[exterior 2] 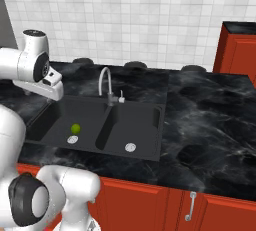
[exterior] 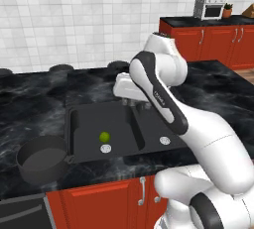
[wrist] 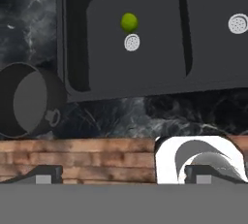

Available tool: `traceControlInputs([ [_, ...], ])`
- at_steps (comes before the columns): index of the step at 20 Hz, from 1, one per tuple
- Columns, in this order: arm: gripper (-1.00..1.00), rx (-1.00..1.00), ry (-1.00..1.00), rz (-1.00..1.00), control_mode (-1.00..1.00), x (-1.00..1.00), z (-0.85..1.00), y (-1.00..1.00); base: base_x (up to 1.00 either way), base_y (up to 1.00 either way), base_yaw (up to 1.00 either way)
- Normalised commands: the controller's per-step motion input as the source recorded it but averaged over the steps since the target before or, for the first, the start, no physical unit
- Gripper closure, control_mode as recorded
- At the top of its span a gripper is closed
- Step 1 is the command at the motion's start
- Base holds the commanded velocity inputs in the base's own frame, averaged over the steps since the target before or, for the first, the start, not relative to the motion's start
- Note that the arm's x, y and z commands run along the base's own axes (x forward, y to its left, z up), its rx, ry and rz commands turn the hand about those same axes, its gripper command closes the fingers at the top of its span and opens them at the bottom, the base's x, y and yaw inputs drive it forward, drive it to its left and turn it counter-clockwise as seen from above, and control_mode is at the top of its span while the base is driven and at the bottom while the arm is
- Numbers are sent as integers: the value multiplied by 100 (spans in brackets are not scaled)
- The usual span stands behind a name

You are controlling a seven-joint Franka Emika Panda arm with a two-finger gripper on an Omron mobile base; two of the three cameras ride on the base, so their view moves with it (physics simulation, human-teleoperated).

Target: Dump the lime from the pot into the sink. Then turn on the water and wash the lime. Then turn off the water and put the lime back in the pot.

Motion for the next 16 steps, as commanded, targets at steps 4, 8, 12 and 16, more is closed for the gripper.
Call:
traceControlInputs([
  [4, -100, 6, -21, 28, -100, 10, 0, -100, 0, 0, 0],
  [8, -100, 7, -21, 27, -100, 18, 0, -100, 0, 0, 0],
  [12, -100, 5, -17, 26, -100, 30, 0, -95, 0, 0, 0],
  [16, -100, 5, -16, 26, -100, 40, 0, -85, 0, 0, 0],
])
